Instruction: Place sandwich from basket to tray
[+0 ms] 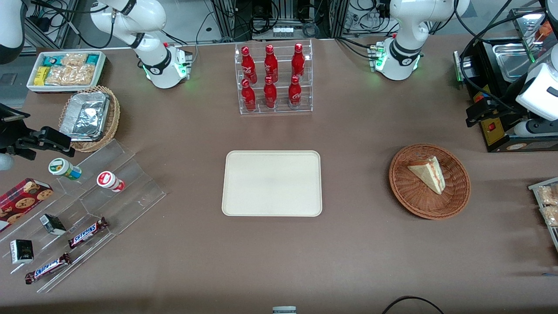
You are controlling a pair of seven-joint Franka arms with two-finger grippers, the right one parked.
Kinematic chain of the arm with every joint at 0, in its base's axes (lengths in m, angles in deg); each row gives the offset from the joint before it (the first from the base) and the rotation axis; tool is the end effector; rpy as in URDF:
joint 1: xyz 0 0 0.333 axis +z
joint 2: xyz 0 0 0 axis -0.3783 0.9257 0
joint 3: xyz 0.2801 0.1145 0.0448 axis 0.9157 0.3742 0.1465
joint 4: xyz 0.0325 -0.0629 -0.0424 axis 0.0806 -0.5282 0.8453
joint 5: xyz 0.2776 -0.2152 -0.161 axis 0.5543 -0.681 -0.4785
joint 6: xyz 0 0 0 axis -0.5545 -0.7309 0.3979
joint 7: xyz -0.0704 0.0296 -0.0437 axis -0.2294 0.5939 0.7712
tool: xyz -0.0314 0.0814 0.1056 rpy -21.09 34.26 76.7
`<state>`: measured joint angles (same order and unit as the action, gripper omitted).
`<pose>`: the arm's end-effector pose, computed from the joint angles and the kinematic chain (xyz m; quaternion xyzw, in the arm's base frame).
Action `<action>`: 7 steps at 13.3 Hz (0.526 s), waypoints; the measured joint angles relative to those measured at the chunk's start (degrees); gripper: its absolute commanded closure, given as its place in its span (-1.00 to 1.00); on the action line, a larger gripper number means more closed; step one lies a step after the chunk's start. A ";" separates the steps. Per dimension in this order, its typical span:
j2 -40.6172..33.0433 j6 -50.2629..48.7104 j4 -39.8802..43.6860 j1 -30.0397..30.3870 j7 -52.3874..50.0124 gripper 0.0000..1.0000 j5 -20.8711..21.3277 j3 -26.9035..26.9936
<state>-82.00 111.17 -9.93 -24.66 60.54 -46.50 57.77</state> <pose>0.5348 -0.0293 0.5865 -0.9992 -0.0233 0.0305 0.0099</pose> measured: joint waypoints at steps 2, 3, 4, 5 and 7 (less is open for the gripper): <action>0.00 -0.01 0.01 0.00 0.00 -1.00 0.00 0.00; 0.00 -0.01 0.02 0.01 0.00 -1.00 0.00 0.02; 0.00 -0.01 0.03 0.03 0.00 -1.00 0.00 0.09; 0.03 -0.01 0.03 0.07 0.00 -1.00 0.00 0.23; 0.41 -0.05 -0.17 0.25 -0.11 -1.00 0.13 1.01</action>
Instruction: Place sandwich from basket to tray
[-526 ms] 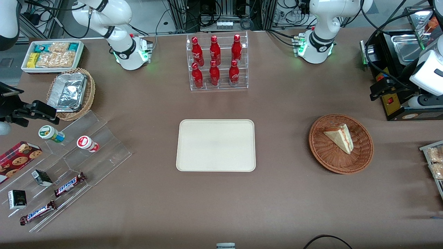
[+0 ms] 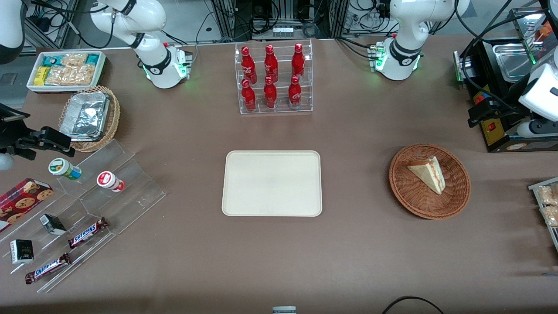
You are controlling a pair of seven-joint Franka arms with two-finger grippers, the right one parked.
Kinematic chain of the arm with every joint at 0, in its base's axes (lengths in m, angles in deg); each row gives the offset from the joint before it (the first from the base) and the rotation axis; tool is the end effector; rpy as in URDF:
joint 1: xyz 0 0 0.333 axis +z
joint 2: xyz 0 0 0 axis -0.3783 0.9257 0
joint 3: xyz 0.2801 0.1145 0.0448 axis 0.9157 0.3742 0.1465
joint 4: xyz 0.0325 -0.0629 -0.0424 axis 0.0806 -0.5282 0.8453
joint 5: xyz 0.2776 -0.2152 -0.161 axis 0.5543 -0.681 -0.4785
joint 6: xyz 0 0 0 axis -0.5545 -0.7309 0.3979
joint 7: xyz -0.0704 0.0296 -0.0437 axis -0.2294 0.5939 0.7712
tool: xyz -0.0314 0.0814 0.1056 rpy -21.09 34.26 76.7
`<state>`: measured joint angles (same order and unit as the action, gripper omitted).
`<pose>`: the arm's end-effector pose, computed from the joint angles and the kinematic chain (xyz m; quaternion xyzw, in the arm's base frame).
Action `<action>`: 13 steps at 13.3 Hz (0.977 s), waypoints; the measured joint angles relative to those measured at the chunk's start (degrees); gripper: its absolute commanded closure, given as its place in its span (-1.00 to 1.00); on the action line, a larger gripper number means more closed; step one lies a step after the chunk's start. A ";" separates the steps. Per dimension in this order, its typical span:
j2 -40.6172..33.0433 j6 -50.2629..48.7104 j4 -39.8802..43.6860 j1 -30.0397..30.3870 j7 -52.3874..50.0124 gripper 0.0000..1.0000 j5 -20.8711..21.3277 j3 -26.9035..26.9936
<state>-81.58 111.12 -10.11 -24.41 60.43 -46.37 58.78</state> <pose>0.5368 -0.0172 0.5811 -0.9987 -0.0353 0.0361 0.0111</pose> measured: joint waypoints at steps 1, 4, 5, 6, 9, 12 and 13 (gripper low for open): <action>0.39 0.00 -0.16 0.38 0.00 -1.00 0.03 0.64; 2.18 0.06 -0.35 3.41 0.00 -1.00 0.09 1.86; 2.76 0.36 -0.83 4.70 0.00 -1.00 0.11 1.95; 3.09 1.32 -2.11 5.93 -0.38 -1.00 0.12 2.00; 3.45 8.09 -9.20 7.28 -8.21 -1.00 0.12 2.05; 3.55 18.64 -18.69 7.13 -15.19 -1.00 0.13 1.78; 3.63 21.94 -21.60 7.12 -17.46 -1.00 0.13 1.77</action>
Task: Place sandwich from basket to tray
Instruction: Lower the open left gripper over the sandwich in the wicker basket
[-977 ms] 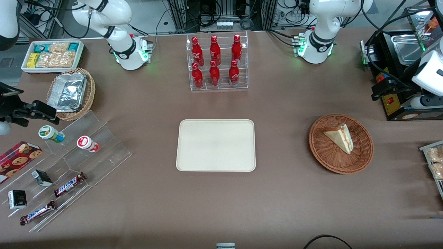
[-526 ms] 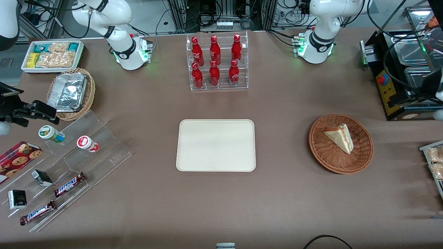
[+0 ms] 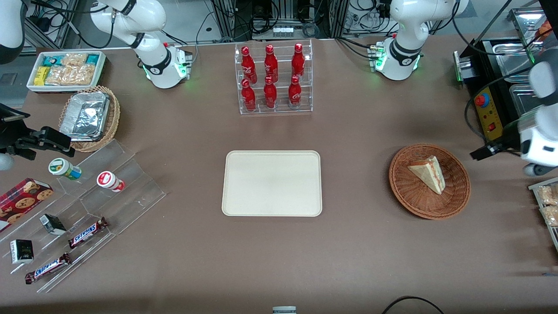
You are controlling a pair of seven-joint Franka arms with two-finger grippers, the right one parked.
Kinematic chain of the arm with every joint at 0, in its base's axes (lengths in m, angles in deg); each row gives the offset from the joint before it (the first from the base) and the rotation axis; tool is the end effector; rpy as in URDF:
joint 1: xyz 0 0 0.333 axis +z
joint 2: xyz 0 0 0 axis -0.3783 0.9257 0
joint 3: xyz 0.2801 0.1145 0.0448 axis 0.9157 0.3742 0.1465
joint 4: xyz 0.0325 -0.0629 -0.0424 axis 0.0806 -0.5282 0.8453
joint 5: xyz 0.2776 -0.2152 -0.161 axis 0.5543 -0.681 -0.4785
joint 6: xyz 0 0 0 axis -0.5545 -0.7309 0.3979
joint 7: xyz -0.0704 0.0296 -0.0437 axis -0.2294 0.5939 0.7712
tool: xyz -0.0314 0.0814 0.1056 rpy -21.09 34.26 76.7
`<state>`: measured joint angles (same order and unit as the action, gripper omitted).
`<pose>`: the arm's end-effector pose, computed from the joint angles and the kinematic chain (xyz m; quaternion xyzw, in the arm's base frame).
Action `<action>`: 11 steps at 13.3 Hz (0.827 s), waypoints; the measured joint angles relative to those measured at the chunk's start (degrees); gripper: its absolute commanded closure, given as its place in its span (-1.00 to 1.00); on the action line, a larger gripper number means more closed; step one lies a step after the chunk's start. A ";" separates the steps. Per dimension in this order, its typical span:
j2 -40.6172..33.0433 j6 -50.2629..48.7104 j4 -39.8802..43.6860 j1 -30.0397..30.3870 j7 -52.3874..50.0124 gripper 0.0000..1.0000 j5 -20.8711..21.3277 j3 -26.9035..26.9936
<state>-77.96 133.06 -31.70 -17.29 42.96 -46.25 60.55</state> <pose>0.5443 0.0667 0.4025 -0.9639 -0.2580 0.0632 0.0194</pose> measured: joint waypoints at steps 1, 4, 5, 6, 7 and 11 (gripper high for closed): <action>0.19 2.49 -2.46 0.03 -2.32 -1.00 0.00 0.01; 1.97 12.13 -9.02 0.10 -9.81 -1.00 0.00 0.03; 2.93 15.06 -10.62 -0.06 -13.00 -1.00 0.00 -0.03; 4.06 16.65 -11.42 -0.27 -15.71 -1.00 0.00 -0.16; 5.35 17.94 -11.74 -0.40 -17.66 -1.00 0.00 -0.33; 9.47 22.80 -12.29 -1.10 -20.07 -1.00 0.00 -0.52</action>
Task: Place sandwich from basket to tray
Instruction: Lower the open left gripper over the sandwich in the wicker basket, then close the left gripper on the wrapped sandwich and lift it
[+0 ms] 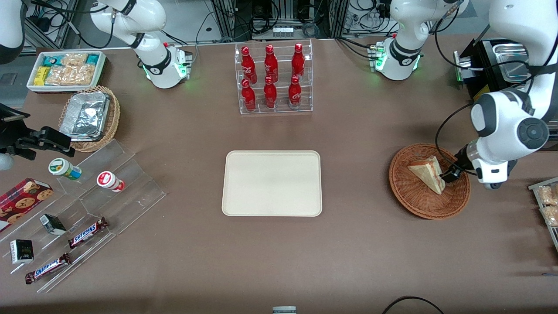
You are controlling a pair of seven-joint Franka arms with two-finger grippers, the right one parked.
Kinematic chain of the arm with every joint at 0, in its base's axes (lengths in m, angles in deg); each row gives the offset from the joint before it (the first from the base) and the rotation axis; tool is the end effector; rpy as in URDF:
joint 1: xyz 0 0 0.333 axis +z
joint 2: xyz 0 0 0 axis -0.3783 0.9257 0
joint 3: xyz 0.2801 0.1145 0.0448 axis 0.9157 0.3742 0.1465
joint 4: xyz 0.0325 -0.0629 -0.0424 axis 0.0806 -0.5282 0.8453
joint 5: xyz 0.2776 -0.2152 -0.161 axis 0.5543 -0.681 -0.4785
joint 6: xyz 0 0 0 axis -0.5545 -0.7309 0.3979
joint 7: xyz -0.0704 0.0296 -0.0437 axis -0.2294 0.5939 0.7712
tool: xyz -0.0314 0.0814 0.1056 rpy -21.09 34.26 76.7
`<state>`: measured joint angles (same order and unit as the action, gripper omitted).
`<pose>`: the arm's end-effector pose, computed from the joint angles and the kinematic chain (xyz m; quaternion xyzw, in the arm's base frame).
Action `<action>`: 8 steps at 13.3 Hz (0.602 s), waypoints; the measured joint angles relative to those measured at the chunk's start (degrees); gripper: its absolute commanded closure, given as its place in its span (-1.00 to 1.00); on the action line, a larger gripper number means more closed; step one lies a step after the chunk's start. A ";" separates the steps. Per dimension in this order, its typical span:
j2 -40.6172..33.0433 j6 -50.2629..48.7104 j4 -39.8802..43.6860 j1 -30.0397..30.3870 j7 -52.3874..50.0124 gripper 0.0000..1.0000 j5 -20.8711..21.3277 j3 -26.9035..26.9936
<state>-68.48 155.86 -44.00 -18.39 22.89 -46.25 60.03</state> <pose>0.5389 0.0499 0.2488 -0.9119 -0.4064 0.0501 0.0277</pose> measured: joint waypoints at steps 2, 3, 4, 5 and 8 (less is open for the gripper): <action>1.07 3.23 -1.33 -0.48 -0.24 -1.00 0.00 -0.01; 1.56 4.32 -1.90 -0.61 -0.29 -1.00 0.00 -0.08; 2.00 5.12 -2.30 -0.66 -0.31 -1.00 0.00 -0.16; 2.34 5.53 -2.44 -0.68 -0.31 -1.00 0.00 -0.23; 2.83 8.49 -3.74 -0.71 -0.32 -1.00 0.00 -0.35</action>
<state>-65.65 164.34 -47.74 -19.10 22.58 -46.25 59.67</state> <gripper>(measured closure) 0.000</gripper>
